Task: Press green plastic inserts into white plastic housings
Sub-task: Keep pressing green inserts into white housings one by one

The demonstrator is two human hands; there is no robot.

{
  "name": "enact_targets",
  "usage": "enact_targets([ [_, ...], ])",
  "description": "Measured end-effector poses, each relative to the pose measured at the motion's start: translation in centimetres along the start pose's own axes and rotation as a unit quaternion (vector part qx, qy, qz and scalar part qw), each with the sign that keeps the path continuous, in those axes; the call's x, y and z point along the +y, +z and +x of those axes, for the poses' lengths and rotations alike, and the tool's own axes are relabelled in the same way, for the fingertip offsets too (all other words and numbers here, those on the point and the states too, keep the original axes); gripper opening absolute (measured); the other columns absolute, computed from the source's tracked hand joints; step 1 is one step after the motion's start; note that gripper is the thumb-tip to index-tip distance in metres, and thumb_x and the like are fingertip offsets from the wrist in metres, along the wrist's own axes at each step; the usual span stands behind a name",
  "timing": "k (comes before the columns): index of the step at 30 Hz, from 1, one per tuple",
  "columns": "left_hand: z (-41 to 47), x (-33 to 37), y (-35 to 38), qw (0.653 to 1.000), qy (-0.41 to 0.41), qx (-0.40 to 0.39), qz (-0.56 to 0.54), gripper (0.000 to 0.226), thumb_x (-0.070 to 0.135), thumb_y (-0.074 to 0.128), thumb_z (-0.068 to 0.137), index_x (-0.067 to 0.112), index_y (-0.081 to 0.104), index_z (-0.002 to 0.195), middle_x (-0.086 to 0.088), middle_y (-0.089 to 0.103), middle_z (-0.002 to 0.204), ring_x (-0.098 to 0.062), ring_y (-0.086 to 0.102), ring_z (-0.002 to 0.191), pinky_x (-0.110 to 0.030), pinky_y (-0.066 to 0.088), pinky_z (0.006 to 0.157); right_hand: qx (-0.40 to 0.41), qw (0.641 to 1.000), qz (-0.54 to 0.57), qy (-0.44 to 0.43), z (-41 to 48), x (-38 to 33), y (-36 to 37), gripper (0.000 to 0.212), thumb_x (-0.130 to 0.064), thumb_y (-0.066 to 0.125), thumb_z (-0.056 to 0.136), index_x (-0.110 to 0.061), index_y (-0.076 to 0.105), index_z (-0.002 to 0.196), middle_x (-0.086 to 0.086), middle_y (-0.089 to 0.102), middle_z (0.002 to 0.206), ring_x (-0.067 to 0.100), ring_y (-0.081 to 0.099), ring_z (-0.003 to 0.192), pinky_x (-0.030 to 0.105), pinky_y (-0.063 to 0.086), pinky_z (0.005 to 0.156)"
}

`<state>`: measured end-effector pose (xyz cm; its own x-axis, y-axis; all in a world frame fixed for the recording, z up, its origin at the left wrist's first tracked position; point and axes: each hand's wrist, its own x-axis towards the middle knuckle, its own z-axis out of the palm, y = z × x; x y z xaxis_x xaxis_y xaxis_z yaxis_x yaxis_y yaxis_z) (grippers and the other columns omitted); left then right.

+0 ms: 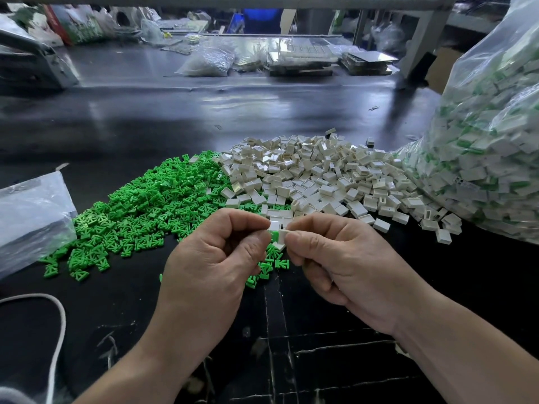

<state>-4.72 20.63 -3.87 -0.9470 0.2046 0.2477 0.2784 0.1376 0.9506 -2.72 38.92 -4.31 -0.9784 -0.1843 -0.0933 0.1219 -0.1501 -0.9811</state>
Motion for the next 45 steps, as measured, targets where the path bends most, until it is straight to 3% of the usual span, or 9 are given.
enact_targets([
  [11, 0.0, 0.4, -0.4, 0.999, 0.004, -0.037, -0.012, 0.012, 0.034, 0.068, 0.074, 0.031, 0.072, 0.085, 0.001, 0.07, 0.071, -0.011, 0.066, 0.062, -0.016, 0.052, 0.057, 0.0, 0.997, -0.065, -0.048, -0.5, -0.1, 0.6, 0.014, -0.035, 0.066, 0.091, -0.024, 0.072, 0.086, -0.001, 0.056, 0.067, 0.008, 0.039, 0.044, 0.016, 0.03, 0.037],
  [14, 0.3, 0.3, -0.8, 0.993, -0.037, -0.069, -0.085, 0.013, 0.033, 0.072, 0.075, 0.023, 0.074, 0.084, -0.004, 0.069, 0.071, -0.016, 0.065, 0.064, -0.021, 0.053, 0.057, 0.004, 0.996, -0.069, -0.057, -0.5, 0.0, 0.6, 0.016, -0.033, 0.063, 0.093, -0.02, 0.071, 0.089, -0.001, 0.057, 0.067, 0.008, 0.039, 0.043, 0.017, 0.03, 0.037],
  [21, 0.0, 0.4, 0.2, 0.921, -0.148, -0.158, -0.324, 0.032, 0.031, 0.063, 0.083, 0.013, 0.069, 0.108, -0.012, 0.065, 0.069, -0.019, 0.061, 0.054, -0.026, 0.05, 0.045, -0.047, 0.998, 0.034, -0.021, -0.6, 0.1, 0.8, 0.023, -0.031, 0.06, 0.094, -0.01, 0.067, 0.088, 0.008, 0.056, 0.071, 0.01, 0.038, 0.042, 0.017, 0.028, 0.034],
  [24, 0.1, 0.6, 0.5, 0.879, -0.179, -0.186, -0.401, 0.032, 0.027, 0.06, 0.086, 0.008, 0.07, 0.109, -0.013, 0.067, 0.07, -0.019, 0.065, 0.054, -0.025, 0.053, 0.045, -0.074, 0.994, 0.079, 0.002, -0.7, 0.0, 0.9, 0.029, -0.031, 0.06, 0.094, -0.004, 0.066, 0.103, 0.002, 0.056, 0.067, 0.007, 0.038, 0.041, 0.015, 0.027, 0.033],
  [35, -0.2, 0.6, 1.0, 0.865, -0.231, -0.158, -0.417, 0.019, 0.026, 0.061, 0.081, 0.014, 0.075, 0.086, -0.009, 0.061, 0.053, -0.015, 0.058, 0.038, -0.021, 0.048, 0.036, -0.06, 0.997, 0.042, 0.037, -1.0, -0.6, 1.3, 0.046, -0.031, 0.063, 0.091, 0.008, 0.055, 0.114, 0.0, 0.053, 0.061, 0.007, 0.035, 0.04, 0.016, 0.024, 0.032],
  [38, -0.3, 0.4, 1.0, 0.854, -0.211, -0.172, -0.443, 0.021, 0.033, 0.067, 0.088, 0.014, 0.074, 0.094, -0.009, 0.064, 0.058, -0.016, 0.061, 0.044, -0.023, 0.051, 0.04, -0.054, 0.996, 0.066, 0.026, -1.1, -0.6, 1.5, 0.048, -0.033, 0.062, 0.091, 0.008, 0.054, 0.115, -0.001, 0.054, 0.062, 0.006, 0.036, 0.039, 0.016, 0.024, 0.032],
  [41, -0.1, 0.2, 0.7, 0.823, -0.19, -0.222, -0.486, 0.027, 0.029, 0.073, 0.084, 0.012, 0.071, 0.105, -0.011, 0.069, 0.068, -0.018, 0.068, 0.055, -0.026, 0.055, 0.047, -0.063, 0.995, 0.08, 0.014, -1.2, -0.6, 1.5, 0.037, -0.032, 0.061, 0.093, 0.004, 0.058, 0.098, 0.001, 0.052, 0.064, 0.006, 0.036, 0.04, 0.016, 0.025, 0.032],
  [45, 0.0, 0.1, 0.7, 0.838, -0.184, -0.214, -0.467, 0.023, 0.02, 0.076, 0.078, 0.011, 0.072, 0.098, -0.013, 0.069, 0.065, -0.019, 0.068, 0.051, -0.026, 0.055, 0.044, -0.05, 0.996, 0.076, 0.019, -1.4, -0.5, 1.7, 0.032, -0.032, 0.06, 0.093, 0.0, 0.062, 0.097, 0.001, 0.051, 0.062, 0.007, 0.034, 0.04, 0.016, 0.022, 0.032],
])
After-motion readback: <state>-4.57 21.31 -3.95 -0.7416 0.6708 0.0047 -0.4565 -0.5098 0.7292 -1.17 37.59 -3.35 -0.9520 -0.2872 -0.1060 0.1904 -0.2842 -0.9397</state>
